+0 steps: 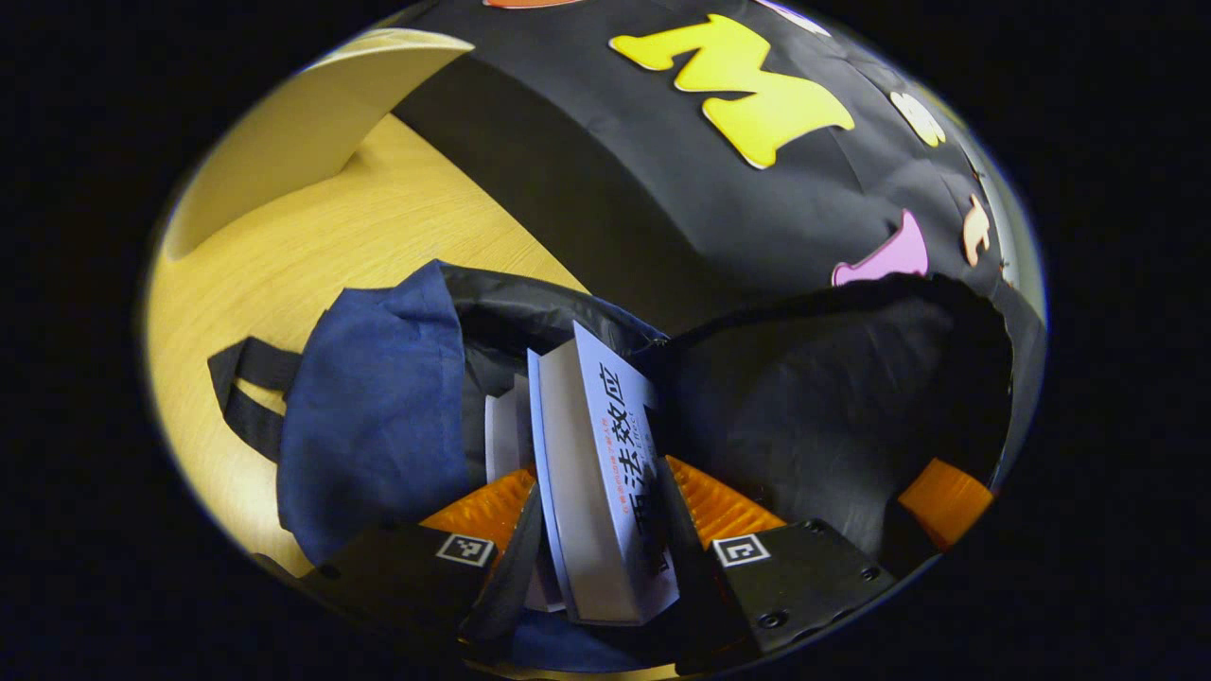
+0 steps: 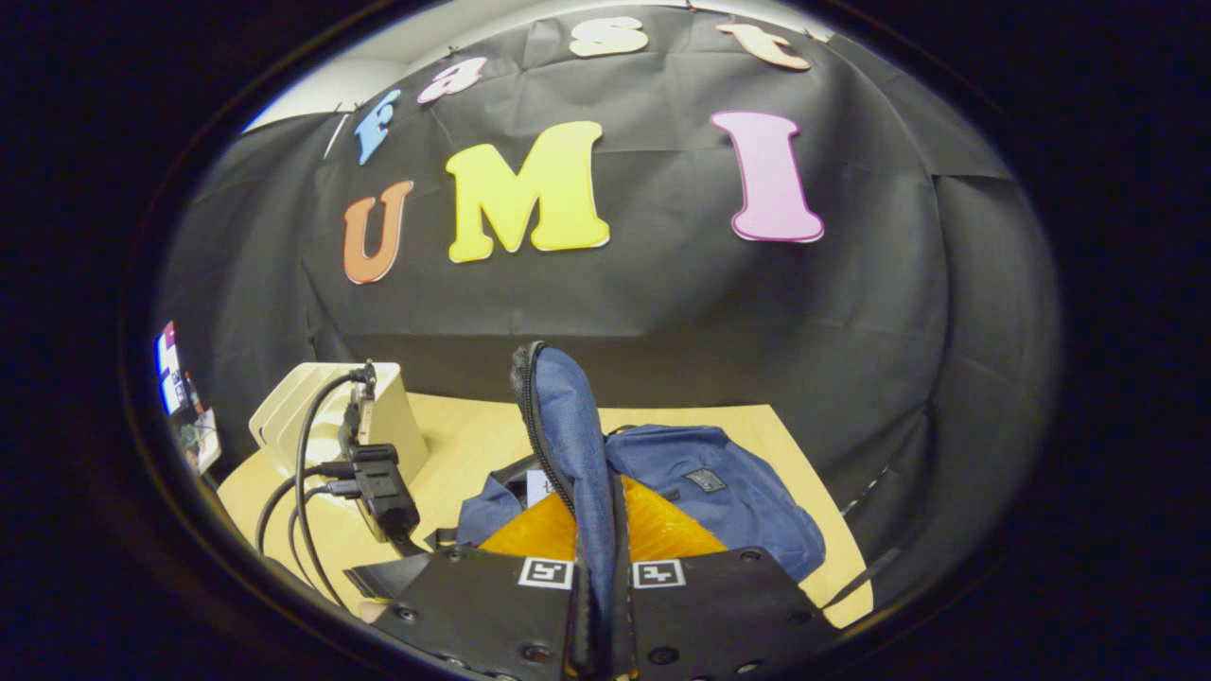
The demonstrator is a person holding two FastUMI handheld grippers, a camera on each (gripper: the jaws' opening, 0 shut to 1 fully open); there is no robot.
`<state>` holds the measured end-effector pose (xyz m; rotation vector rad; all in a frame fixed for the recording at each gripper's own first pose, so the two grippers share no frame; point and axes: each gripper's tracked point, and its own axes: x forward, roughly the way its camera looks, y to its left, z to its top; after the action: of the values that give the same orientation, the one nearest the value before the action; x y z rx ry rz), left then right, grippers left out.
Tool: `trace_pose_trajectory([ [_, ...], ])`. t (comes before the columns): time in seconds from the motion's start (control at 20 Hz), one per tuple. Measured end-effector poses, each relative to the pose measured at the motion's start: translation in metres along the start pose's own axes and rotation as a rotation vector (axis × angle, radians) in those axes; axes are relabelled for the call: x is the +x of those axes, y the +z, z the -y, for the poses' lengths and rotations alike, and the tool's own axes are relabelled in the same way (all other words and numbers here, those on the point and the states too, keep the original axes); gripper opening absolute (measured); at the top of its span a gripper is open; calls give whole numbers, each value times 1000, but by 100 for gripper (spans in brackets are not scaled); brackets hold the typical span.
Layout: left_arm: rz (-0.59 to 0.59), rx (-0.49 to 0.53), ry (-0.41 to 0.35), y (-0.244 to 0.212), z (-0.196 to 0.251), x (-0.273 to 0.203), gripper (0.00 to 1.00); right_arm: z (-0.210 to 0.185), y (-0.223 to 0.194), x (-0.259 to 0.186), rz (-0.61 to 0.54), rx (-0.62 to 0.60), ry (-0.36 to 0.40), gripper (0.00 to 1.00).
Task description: Open the schoolbag, grab two books from the bookshelf and put them into the schoolbag.
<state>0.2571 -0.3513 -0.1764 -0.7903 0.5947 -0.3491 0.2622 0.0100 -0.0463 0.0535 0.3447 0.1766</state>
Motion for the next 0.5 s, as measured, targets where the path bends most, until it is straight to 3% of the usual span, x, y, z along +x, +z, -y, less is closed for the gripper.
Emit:
trace_pose_trajectory([
  [0.2,17,84,66,8,-21,-9,82,6,-13,6,-33,25,-14,9],
  [0.3,11,82,84,9,-37,-13,82,7,-20,6,-47,34,-17,9],
  [0.35,4,76,74,10,-38,-18,75,8,-22,7,-48,36,-23,9],
  [0.4,5,77,77,13,-41,-24,82,7,-23,7,-43,39,-22,9],
  [0.5,10,114,92,19,-51,-37,82,7,-26,8,-39,38,-25,10],
])
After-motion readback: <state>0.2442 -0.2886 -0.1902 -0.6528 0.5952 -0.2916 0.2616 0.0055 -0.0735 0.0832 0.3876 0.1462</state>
